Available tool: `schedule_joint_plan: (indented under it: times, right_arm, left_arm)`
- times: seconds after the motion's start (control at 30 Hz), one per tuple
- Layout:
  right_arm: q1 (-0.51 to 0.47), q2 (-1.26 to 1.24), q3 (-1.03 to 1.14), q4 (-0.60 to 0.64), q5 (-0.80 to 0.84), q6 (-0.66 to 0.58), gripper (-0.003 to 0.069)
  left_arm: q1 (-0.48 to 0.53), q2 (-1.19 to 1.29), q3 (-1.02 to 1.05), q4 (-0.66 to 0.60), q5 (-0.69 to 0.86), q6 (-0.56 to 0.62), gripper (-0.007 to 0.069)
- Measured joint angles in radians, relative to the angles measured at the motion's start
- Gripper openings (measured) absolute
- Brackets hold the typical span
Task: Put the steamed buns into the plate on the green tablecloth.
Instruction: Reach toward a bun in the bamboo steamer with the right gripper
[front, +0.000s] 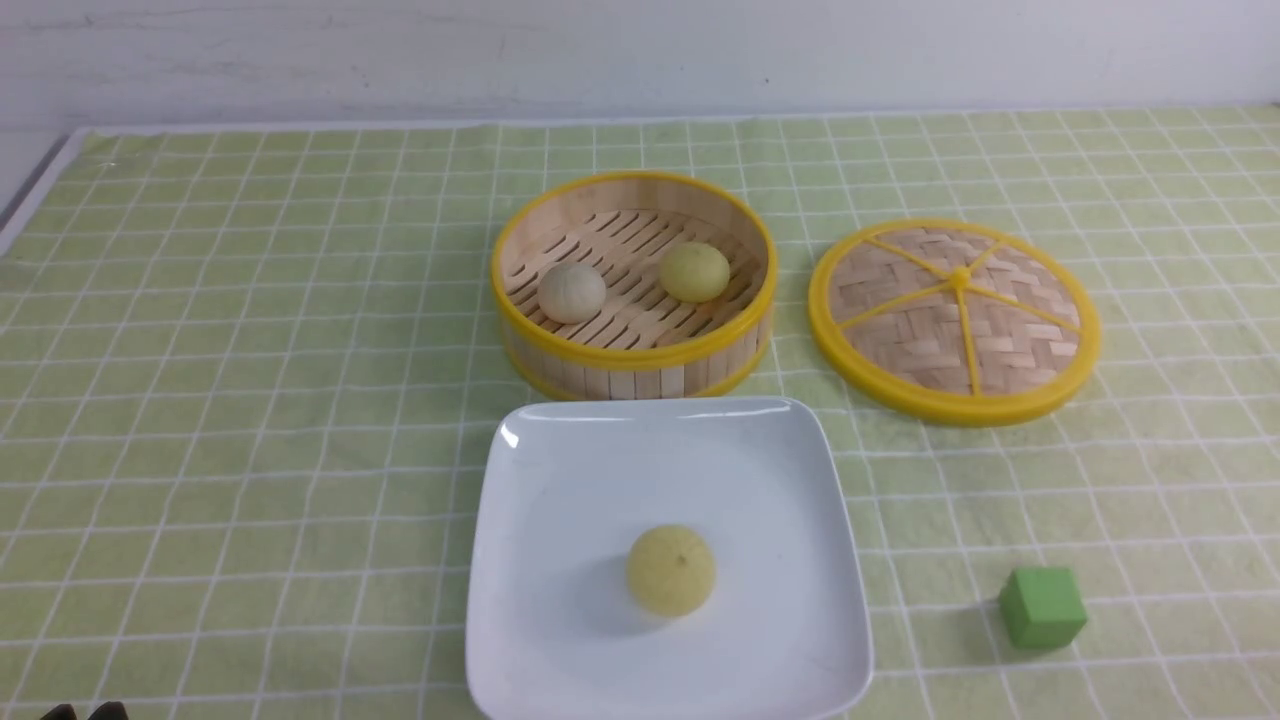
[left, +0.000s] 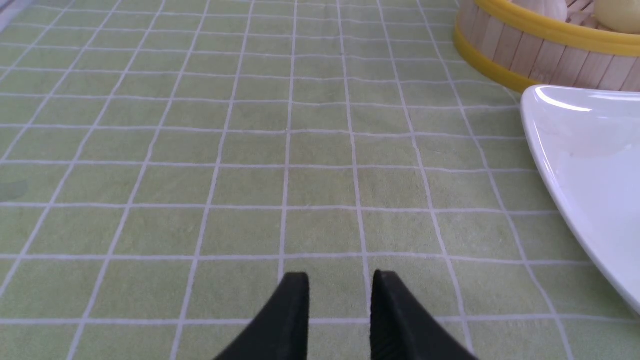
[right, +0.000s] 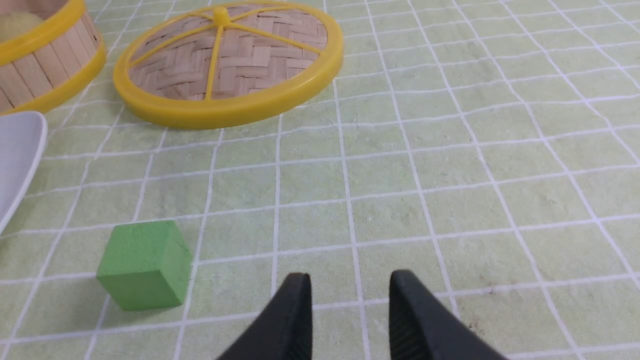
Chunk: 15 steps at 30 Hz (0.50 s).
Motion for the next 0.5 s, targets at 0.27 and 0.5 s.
schedule_joint_plan:
  times: [0.27,0.5]
  right_arm:
    - [0.000,0.000,0.004,0.155,-0.028,0.207,0.0240]
    - [0.000,0.000,0.004,0.457,-0.048,0.470,0.0240]
  left_arm:
    - [0.000,0.000,0.000,-0.261,0.000,-0.229,0.0215]
    - [0.000,0.000,0.005,-0.603,0.004,-0.538,0.0217]
